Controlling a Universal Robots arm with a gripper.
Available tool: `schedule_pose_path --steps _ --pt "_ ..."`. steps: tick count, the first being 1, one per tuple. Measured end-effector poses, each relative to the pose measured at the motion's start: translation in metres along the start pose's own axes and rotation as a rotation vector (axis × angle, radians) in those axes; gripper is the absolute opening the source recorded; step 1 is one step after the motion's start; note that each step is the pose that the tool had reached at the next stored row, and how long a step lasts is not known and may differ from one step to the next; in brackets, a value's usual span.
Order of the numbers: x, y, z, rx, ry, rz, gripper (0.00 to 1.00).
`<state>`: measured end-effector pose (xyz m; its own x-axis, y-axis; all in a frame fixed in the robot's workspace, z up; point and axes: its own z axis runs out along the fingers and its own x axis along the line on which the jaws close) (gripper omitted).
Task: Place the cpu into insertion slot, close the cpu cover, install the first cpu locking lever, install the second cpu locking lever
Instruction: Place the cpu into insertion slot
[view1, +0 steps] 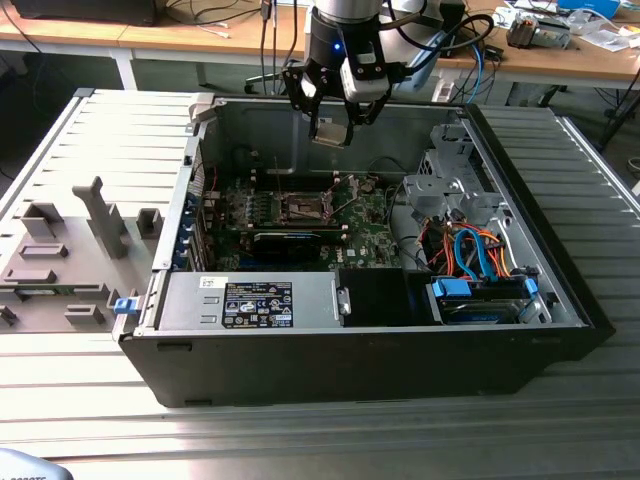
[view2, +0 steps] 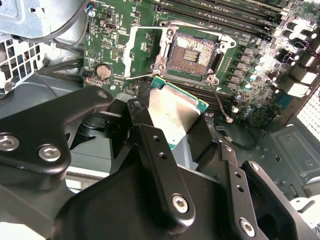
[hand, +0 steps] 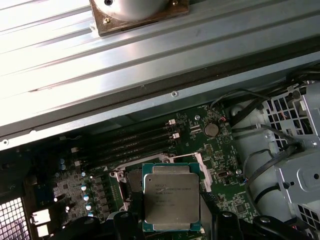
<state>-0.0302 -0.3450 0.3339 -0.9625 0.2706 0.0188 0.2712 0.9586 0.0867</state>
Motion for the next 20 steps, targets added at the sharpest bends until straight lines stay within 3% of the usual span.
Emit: schedule_pose_path --steps 20 --pt "0.0000 -0.0001 0.0007 -0.0006 -0.0027 0.031 0.54"
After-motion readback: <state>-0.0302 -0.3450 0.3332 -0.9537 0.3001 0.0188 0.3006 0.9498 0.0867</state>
